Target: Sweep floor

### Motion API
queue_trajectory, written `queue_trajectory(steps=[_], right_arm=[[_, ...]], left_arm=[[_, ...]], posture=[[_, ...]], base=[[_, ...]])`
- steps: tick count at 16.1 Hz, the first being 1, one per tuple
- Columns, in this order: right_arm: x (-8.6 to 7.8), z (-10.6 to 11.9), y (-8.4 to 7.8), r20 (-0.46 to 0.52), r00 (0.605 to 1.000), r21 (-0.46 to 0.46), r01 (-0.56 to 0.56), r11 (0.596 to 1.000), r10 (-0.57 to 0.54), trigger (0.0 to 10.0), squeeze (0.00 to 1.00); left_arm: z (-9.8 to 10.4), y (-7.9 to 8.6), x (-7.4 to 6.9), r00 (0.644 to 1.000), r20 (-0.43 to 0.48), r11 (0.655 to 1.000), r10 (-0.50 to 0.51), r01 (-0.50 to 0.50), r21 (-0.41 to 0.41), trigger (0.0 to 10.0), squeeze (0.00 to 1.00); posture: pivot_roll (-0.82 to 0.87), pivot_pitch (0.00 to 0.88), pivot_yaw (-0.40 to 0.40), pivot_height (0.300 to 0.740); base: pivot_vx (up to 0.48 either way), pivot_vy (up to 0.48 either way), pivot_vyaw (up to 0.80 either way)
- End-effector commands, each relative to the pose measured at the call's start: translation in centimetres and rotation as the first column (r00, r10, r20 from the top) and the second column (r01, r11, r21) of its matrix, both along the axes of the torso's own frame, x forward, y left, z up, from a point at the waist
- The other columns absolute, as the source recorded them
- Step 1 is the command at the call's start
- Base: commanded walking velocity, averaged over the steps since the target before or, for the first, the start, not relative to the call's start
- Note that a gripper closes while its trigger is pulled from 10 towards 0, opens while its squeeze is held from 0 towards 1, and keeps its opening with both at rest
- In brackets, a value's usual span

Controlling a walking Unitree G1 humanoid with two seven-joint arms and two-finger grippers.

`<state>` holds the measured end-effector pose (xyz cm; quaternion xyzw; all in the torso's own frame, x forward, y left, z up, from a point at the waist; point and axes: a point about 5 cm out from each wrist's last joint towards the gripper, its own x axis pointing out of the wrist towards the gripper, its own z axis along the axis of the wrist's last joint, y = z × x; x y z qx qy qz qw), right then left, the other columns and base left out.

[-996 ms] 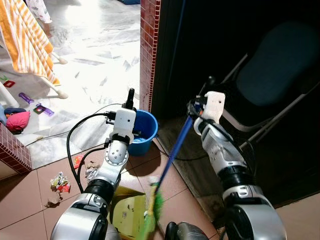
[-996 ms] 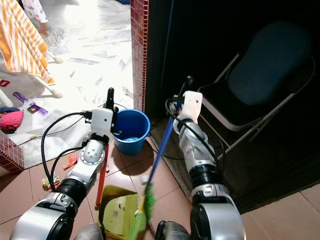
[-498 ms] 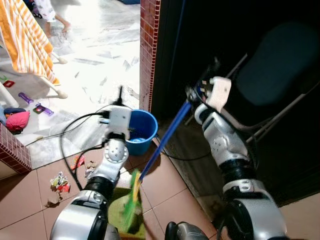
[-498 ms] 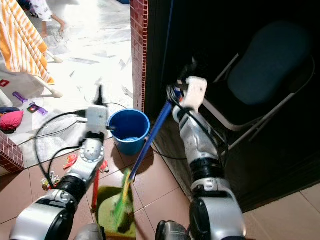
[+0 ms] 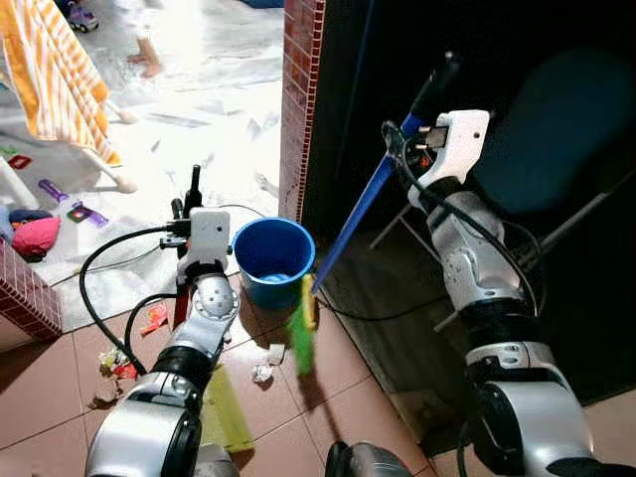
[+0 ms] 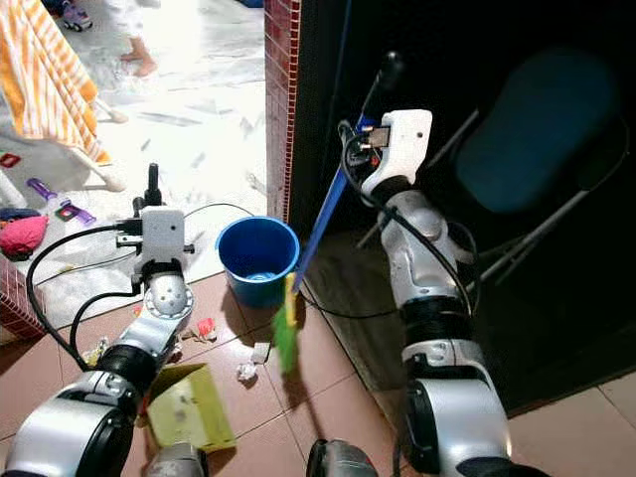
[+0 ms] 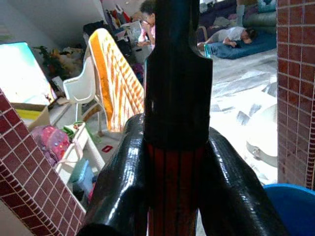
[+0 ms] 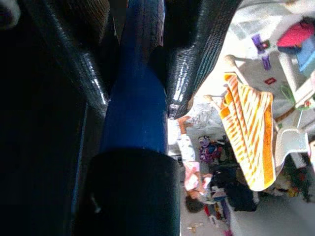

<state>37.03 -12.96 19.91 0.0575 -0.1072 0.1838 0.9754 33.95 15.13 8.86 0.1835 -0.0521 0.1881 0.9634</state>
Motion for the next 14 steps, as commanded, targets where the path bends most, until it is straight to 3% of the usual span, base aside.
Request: queue_trajectory(steps=[1, 5, 7, 11, 14], right_arm=[[-0.5, 0.8, 0.0, 0.071, 0.997, -0.031, -0.018, 0.999, 0.020, 10.0, 0.00], [-1.4, -1.5, 0.1, -0.008, 1.000, 0.046, -0.030, 0.999, 0.030, 10.0, 0.00], [-1.8, -2.6, 0.9, -0.023, 0.998, 0.021, -0.060, 0.998, 0.060, 10.0, 0.00], [-2.5, -3.4, 3.5, 0.032, 0.989, -0.077, -0.144, 0.987, 0.146, 10.0, 0.00], [-3.2, -3.5, 6.4, 0.022, 0.973, -0.003, -0.229, 0.973, 0.229, 10.0, 0.00]], left_arm=[[0.8, -0.7, 0.5, 1.000, 0.025, 0.999, -0.010, 0.009, 0.031, 10.0, 0.00], [1.1, -2.0, 0.5, 0.996, 0.058, 0.997, -0.070, 0.071, -0.016, 10.0, 0.00], [1.2, -2.1, 0.5, 0.996, 0.068, 0.999, -0.054, 0.054, -0.004, 10.0, 0.00], [0.8, -1.6, 0.5, 0.998, 0.046, 0.999, -0.047, 0.047, -0.006, 10.0, 0.00], [0.8, -1.6, 0.7, 0.998, 0.037, 0.998, -0.046, 0.048, -0.044, 10.0, 0.00]], posture=[[-0.10, 0.026, -0.094, 0.740], [-0.11, 0.067, -0.078, 0.740], [-0.10, 0.106, -0.066, 0.740], [-0.09, 0.200, -0.041, 0.740], [-0.10, 0.225, -0.029, 0.740]], base=[[0.000, 0.000, 0.00], [0.000, 0.000, 0.00], [0.000, 0.000, 0.00], [0.000, 0.000, 0.00], [0.000, 0.000, 0.00]])
